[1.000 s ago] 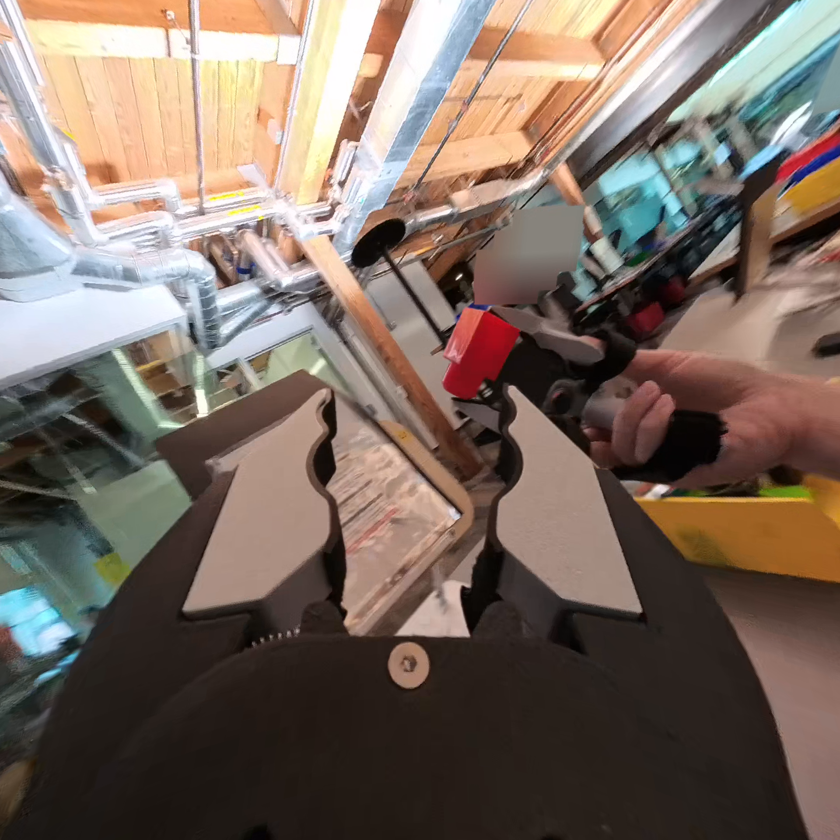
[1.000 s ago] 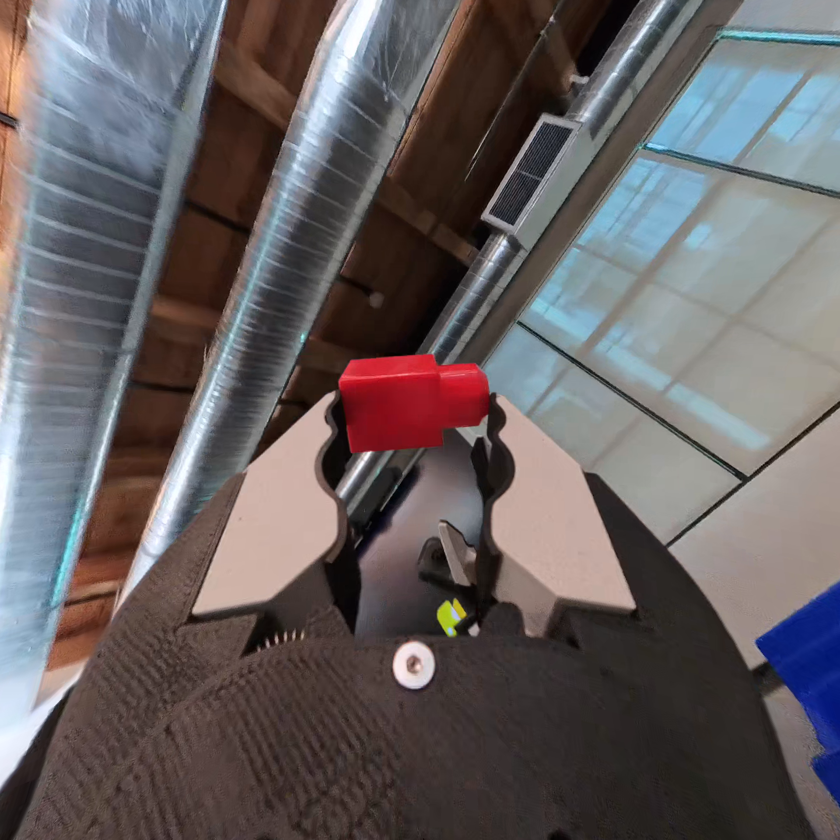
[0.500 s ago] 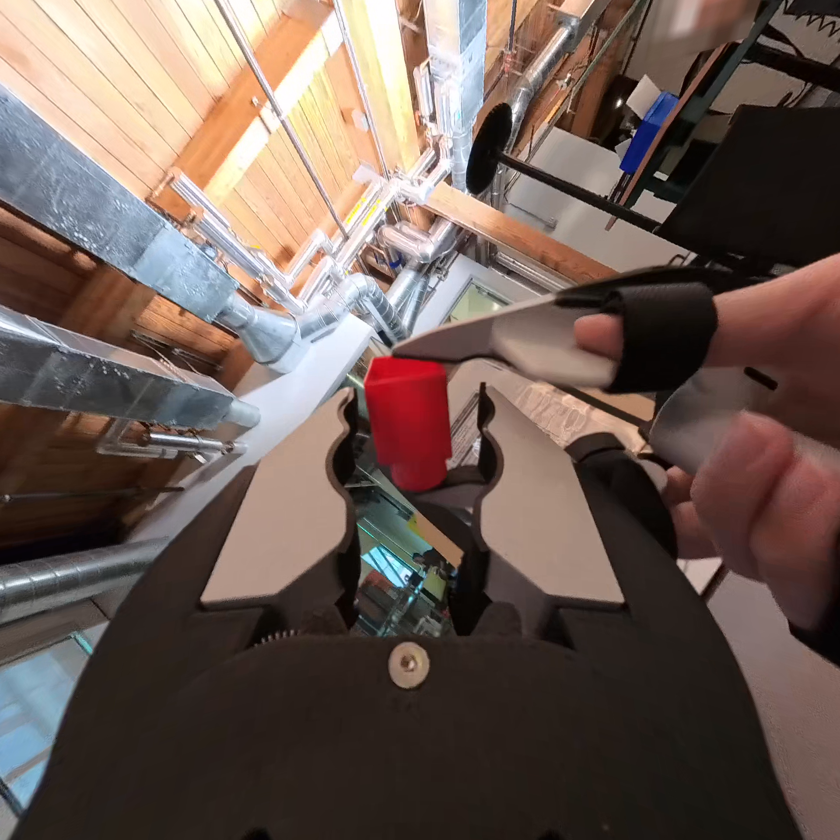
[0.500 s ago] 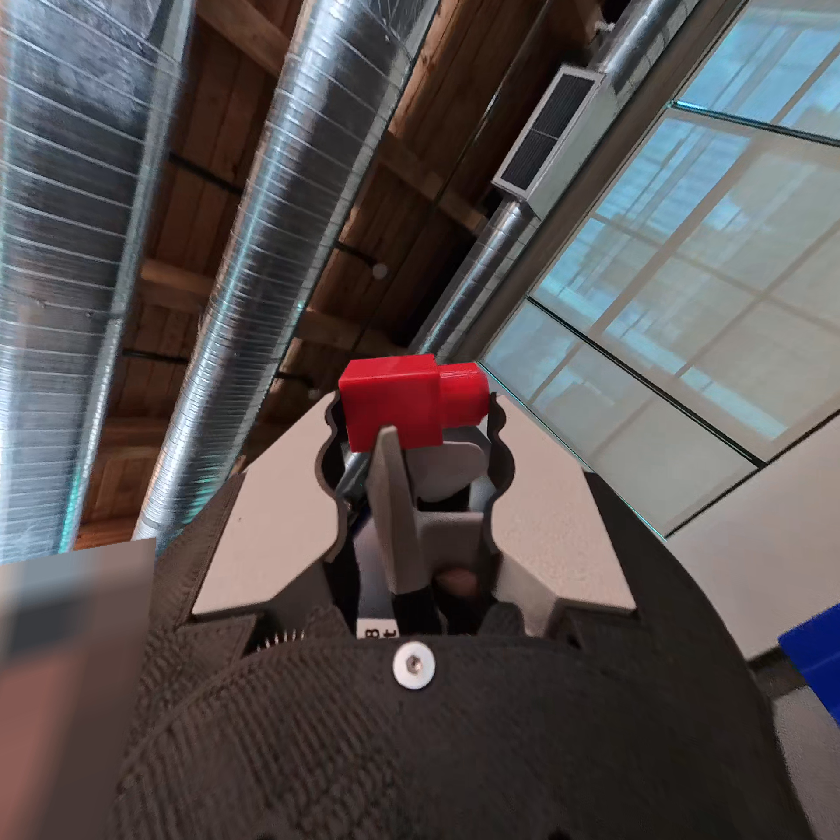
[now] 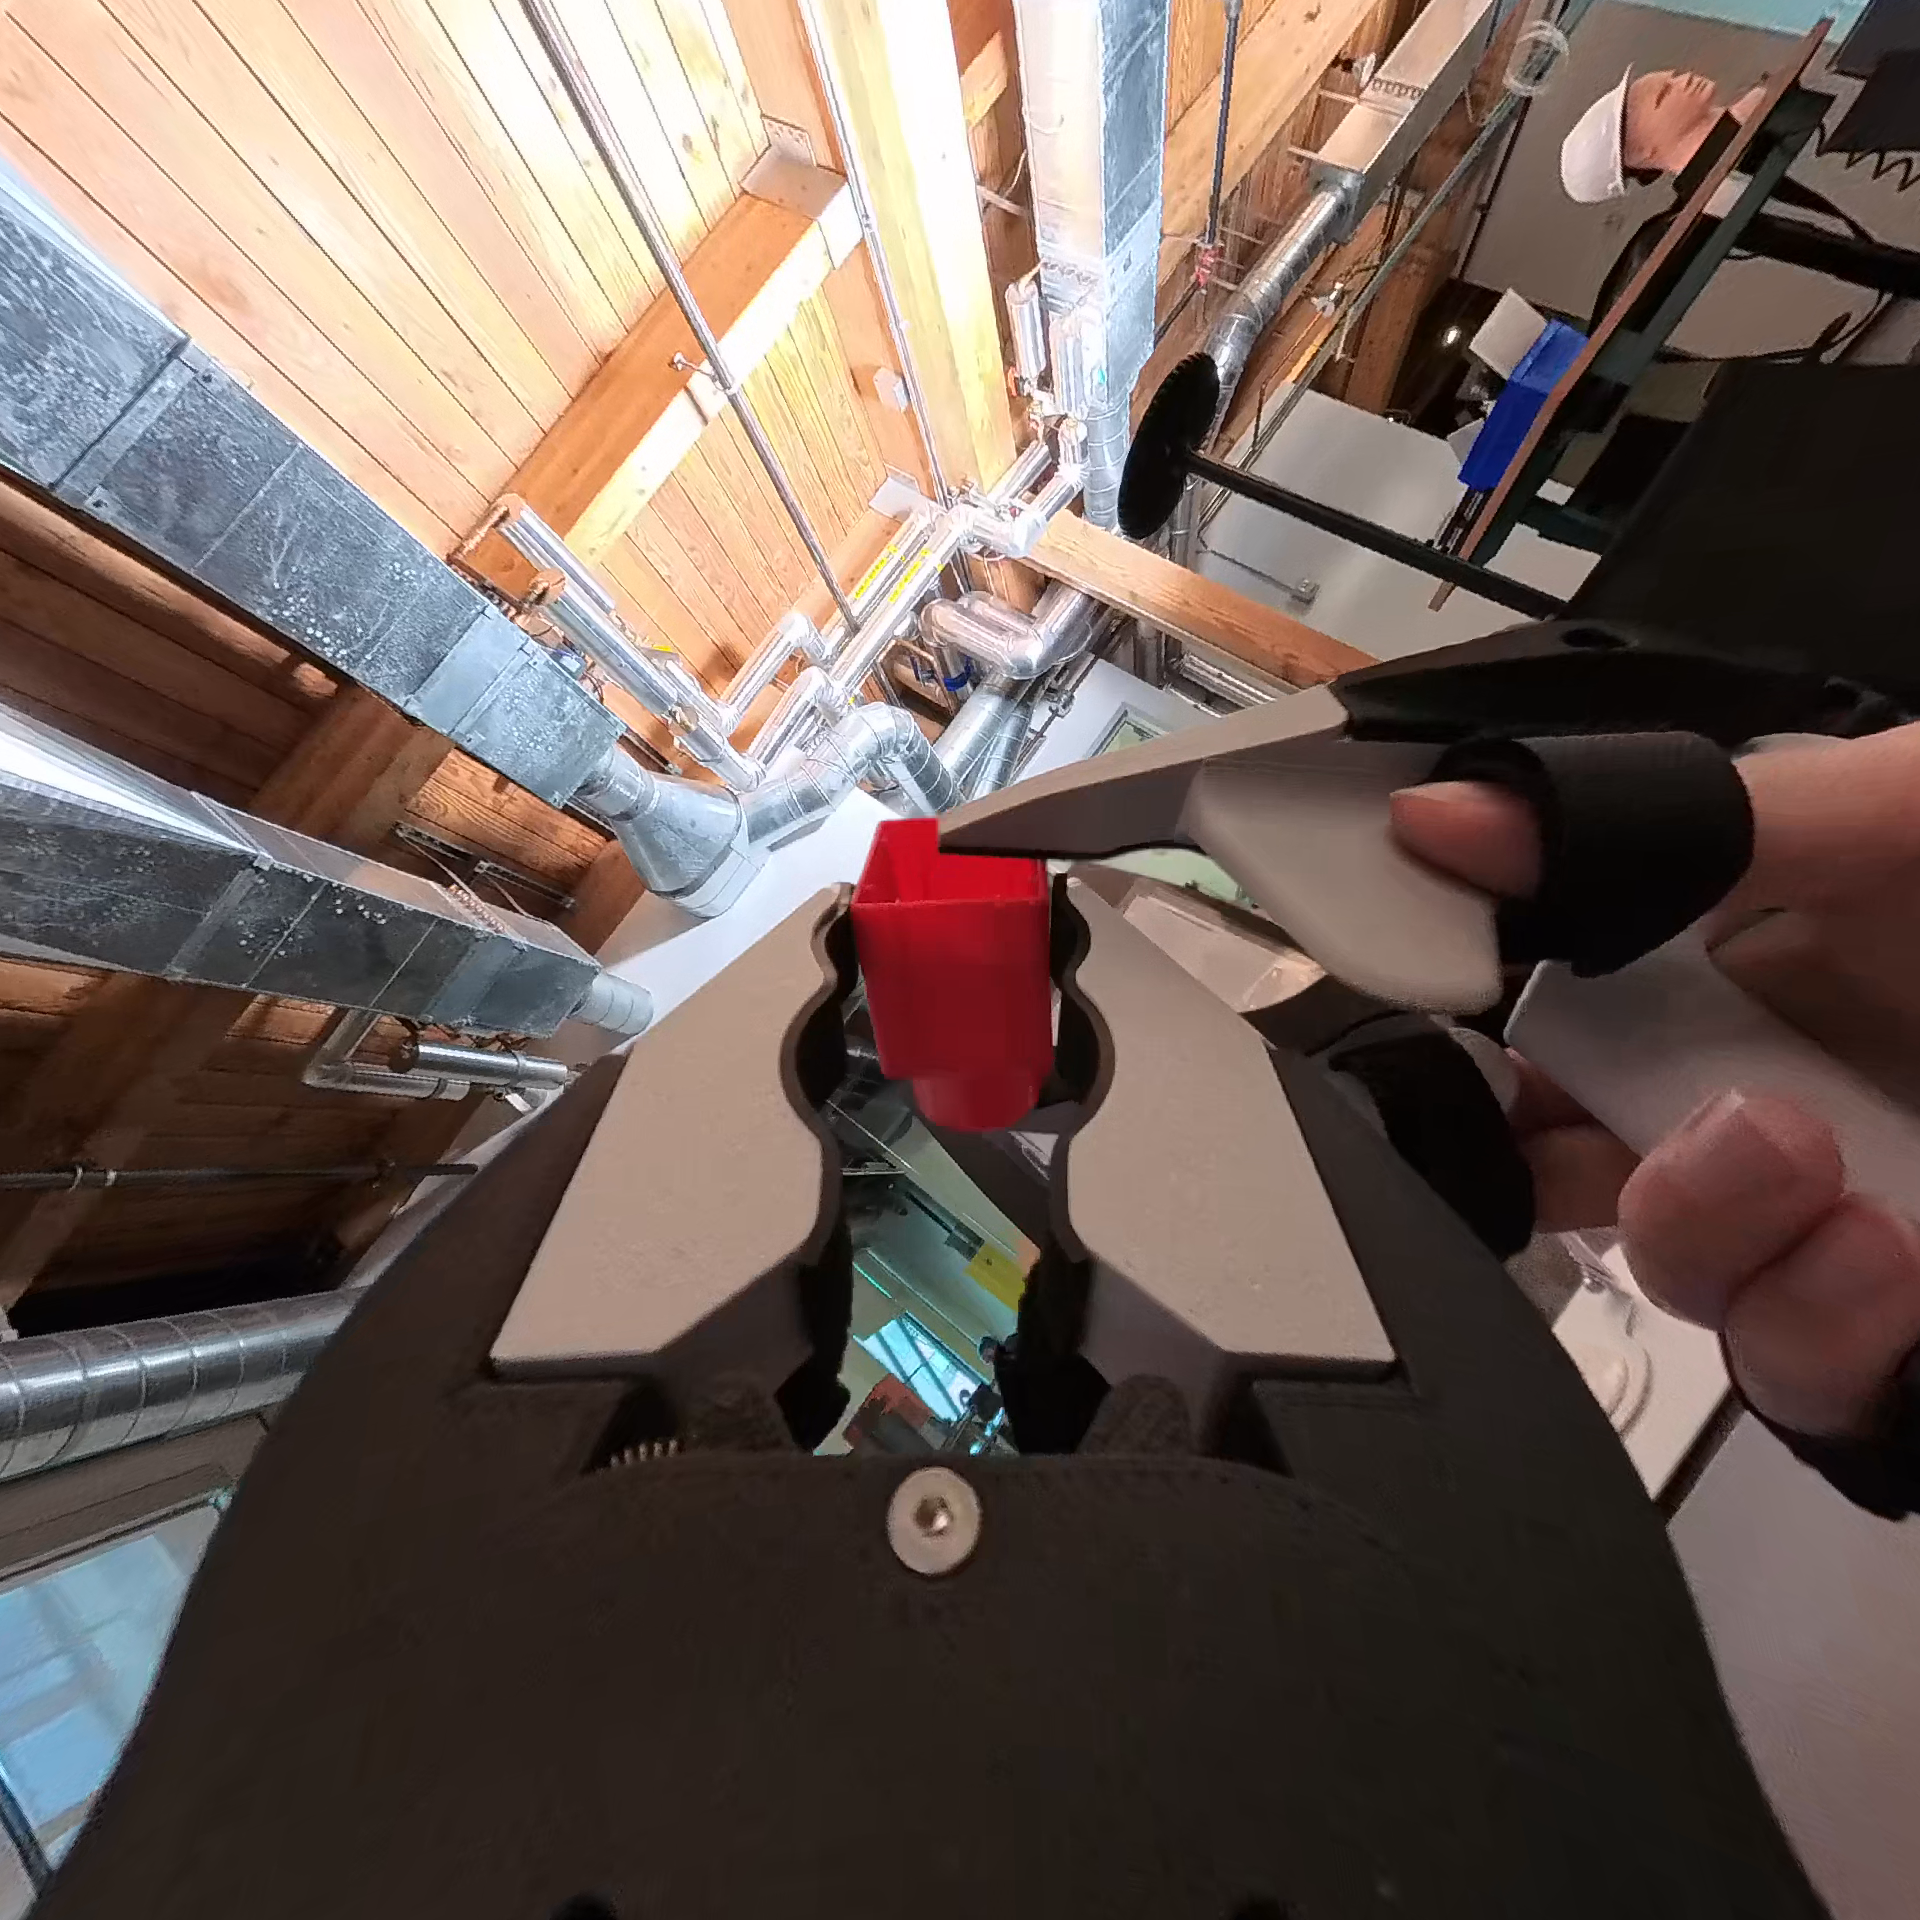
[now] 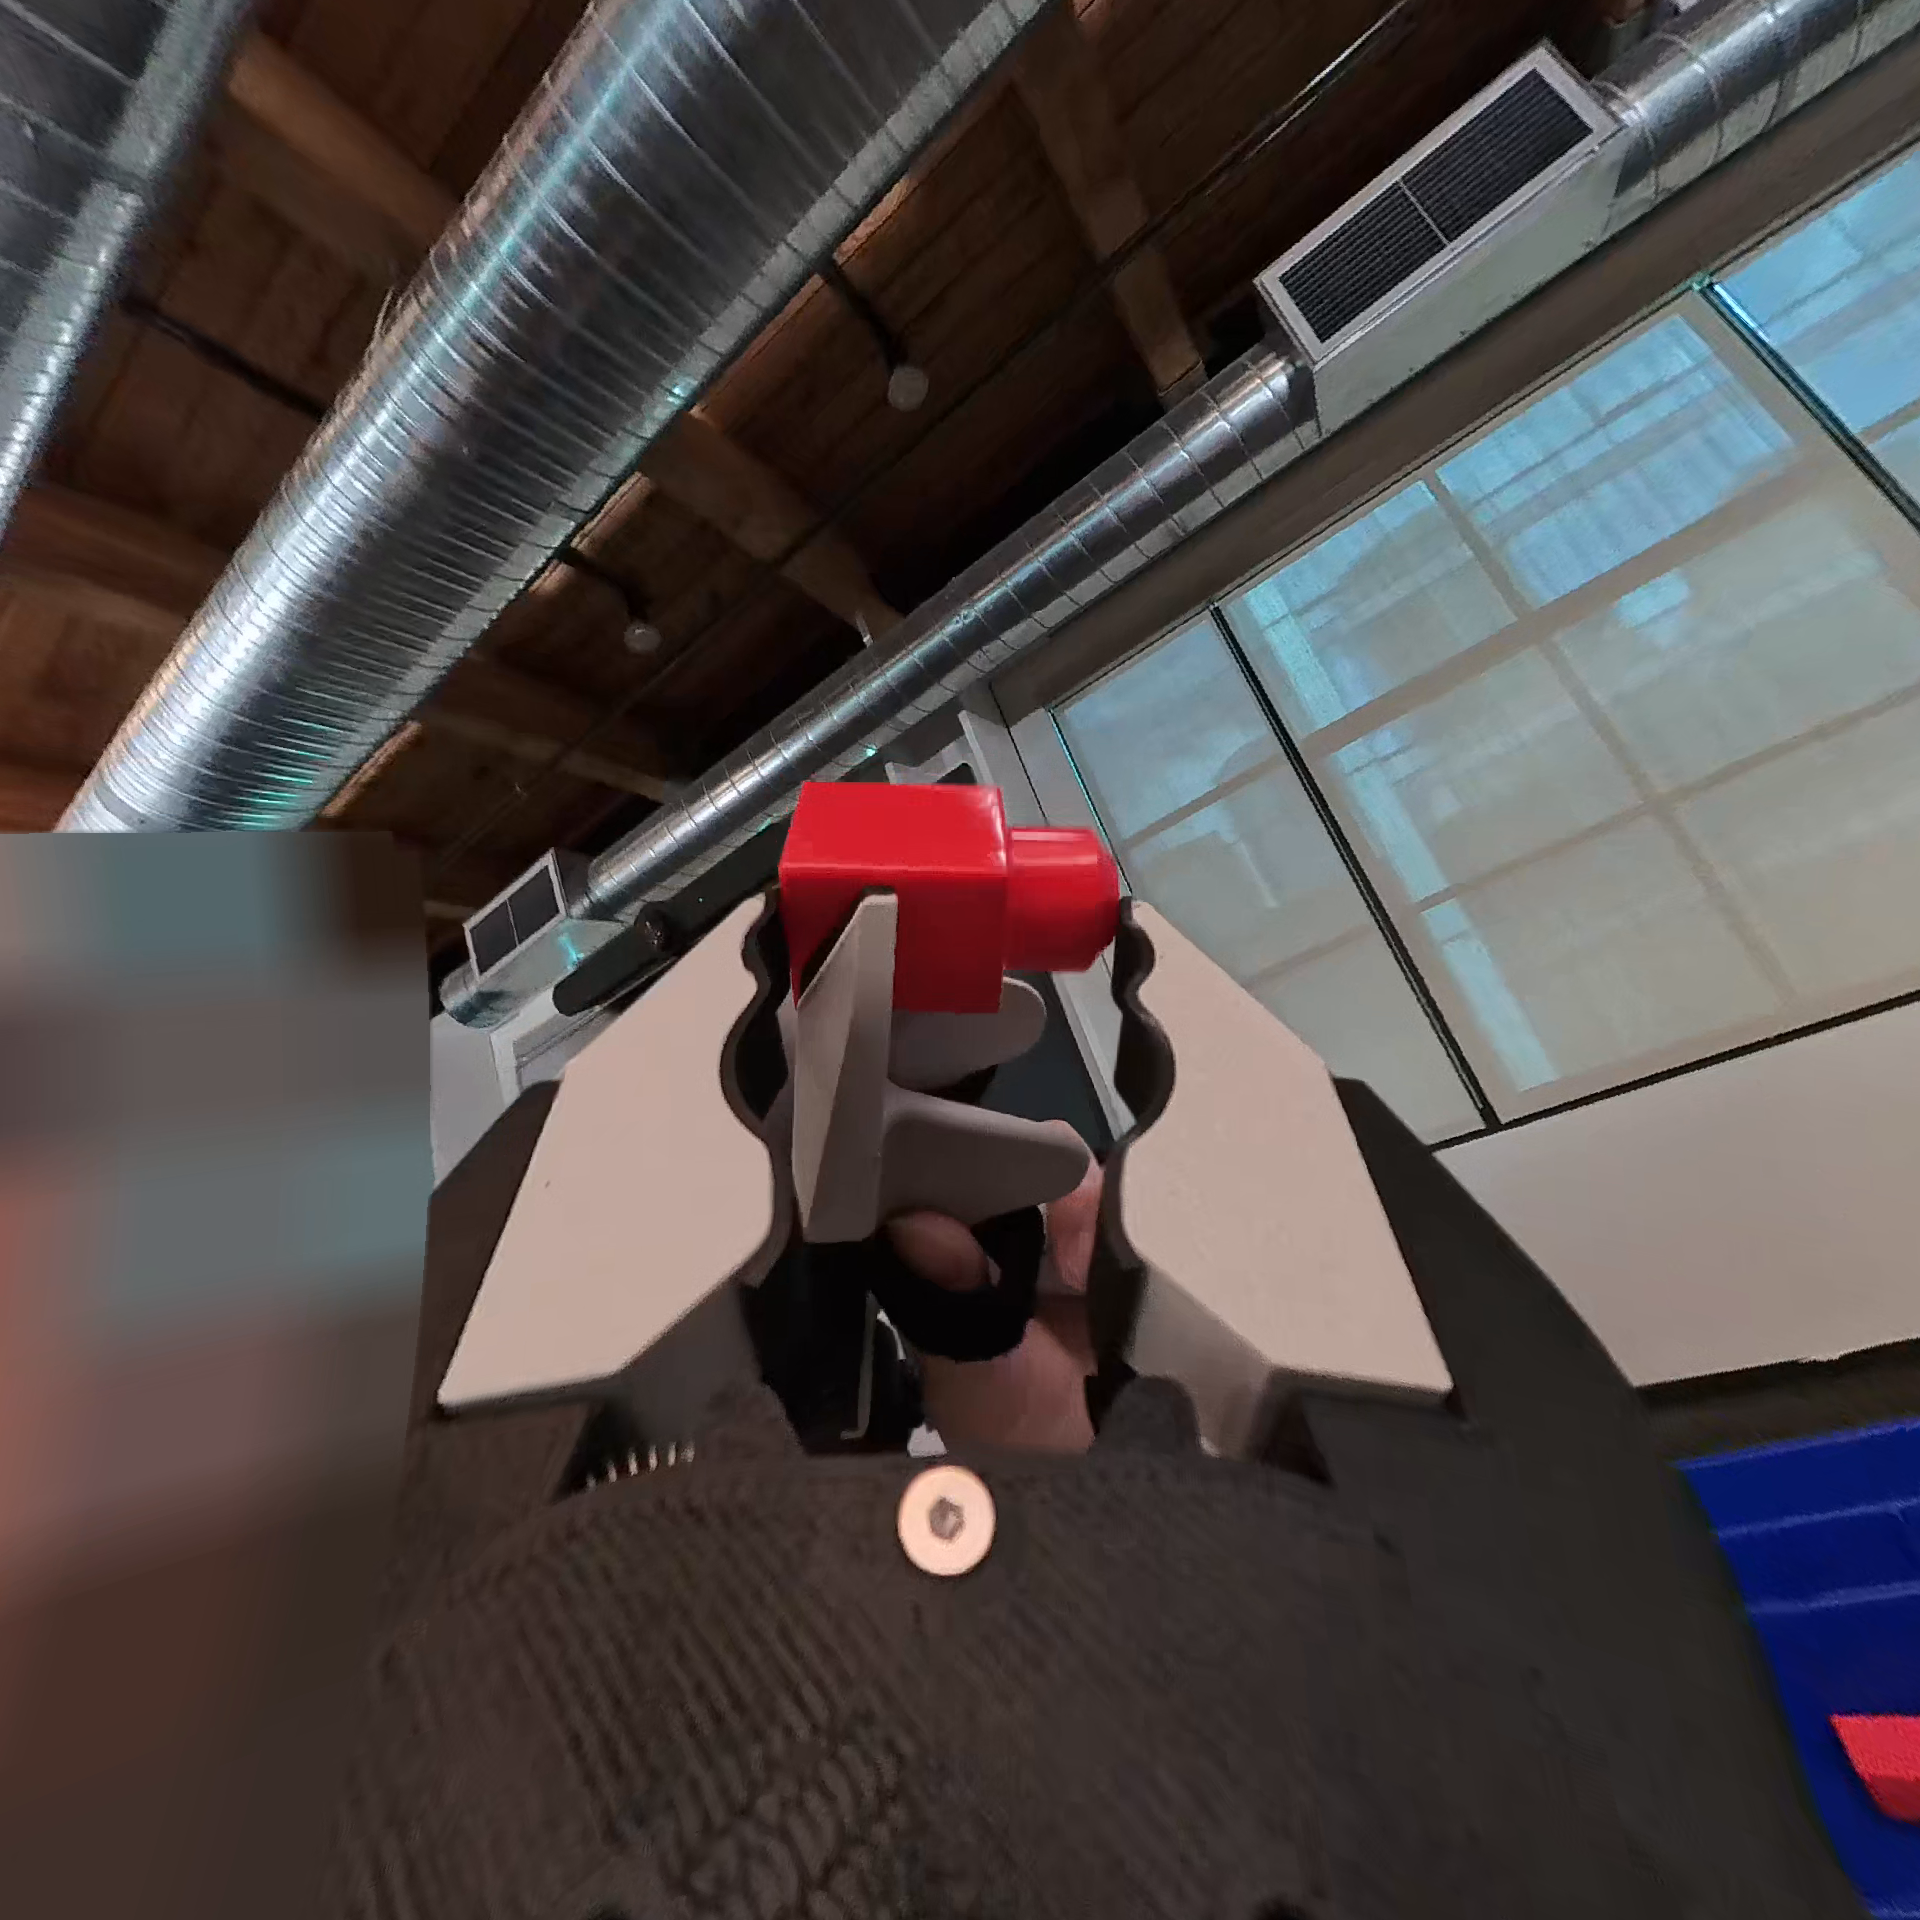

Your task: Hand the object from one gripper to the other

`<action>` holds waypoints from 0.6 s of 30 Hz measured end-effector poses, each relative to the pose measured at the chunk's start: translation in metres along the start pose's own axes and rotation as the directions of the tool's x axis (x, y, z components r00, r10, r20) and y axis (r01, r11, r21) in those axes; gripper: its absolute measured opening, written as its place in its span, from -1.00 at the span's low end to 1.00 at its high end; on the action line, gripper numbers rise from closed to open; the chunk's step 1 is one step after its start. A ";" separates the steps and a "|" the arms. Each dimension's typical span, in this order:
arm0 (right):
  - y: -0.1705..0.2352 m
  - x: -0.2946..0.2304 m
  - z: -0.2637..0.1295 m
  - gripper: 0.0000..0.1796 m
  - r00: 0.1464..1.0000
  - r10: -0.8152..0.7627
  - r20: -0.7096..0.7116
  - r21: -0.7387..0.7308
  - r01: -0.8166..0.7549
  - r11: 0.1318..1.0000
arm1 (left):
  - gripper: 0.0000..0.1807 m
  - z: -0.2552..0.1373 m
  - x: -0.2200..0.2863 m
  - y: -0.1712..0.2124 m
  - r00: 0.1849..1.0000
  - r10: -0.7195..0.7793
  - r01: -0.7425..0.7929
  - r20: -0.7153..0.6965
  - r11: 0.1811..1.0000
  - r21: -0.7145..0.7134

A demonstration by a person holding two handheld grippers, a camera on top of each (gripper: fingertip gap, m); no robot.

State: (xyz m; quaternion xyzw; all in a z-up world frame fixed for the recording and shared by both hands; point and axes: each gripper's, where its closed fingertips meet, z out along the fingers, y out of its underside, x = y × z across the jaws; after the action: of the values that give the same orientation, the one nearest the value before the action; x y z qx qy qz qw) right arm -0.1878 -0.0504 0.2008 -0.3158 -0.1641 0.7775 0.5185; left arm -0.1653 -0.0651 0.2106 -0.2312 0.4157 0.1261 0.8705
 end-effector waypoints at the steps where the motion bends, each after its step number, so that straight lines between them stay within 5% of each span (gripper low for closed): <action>1: -0.003 -0.001 0.000 -0.25 1.000 -0.017 -0.008 0.011 0.017 1.000 | -0.62 -0.001 -0.003 -0.002 1.000 -0.003 0.003 0.000 1.000 0.001; 4: -0.015 -0.009 -0.002 -0.13 0.992 -0.126 -0.023 0.025 0.127 0.992 | -0.62 -0.005 -0.018 -0.002 0.996 -0.094 0.094 -0.012 0.996 -0.010; 7: -0.023 -0.013 -0.009 -0.13 0.891 -0.439 -0.116 -0.053 0.436 0.898 | -0.62 -0.009 -0.034 -0.002 0.916 -0.390 0.391 -0.089 0.920 -0.008; 9: -0.024 -0.010 -0.017 -0.17 0.647 -0.740 -0.186 -0.193 0.714 0.673 | -0.62 -0.012 -0.039 -0.003 0.750 -0.632 0.636 -0.195 0.770 -0.045; 11: -0.022 -0.020 -0.025 -0.32 0.215 -0.963 -0.162 -0.305 0.917 0.256 | -0.62 -0.018 -0.043 -0.012 0.493 -0.806 0.834 -0.326 0.544 -0.085; 13: -0.010 -0.030 -0.027 -0.41 -0.230 -0.971 -0.067 -0.373 0.908 -0.190 | -0.62 -0.023 -0.048 -0.017 0.211 -0.883 0.940 -0.420 0.301 -0.161; 14: 0.002 -0.030 -0.024 -0.46 -0.380 -0.925 0.011 -0.382 0.853 -0.355 | -0.63 -0.025 -0.050 -0.017 0.090 -0.890 0.960 -0.447 0.197 -0.200; 16: 0.023 -0.020 -0.017 -0.46 -0.484 -0.868 0.114 -0.407 0.774 -0.485 | -0.62 -0.024 -0.055 -0.008 -0.088 -0.891 0.970 -0.446 0.026 -0.243; 18: 0.028 -0.013 -0.010 -0.41 -0.519 -0.852 0.071 -0.454 0.743 -0.491 | -0.62 -0.020 -0.059 0.007 -0.214 -0.888 0.963 -0.407 -0.123 -0.239</action>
State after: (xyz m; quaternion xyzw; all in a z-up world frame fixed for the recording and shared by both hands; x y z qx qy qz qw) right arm -0.1978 -0.0742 0.1814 -0.2288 -0.3610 -0.1601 0.8898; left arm -0.2184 -0.0705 0.2441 -0.4108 0.2957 -0.6570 0.5586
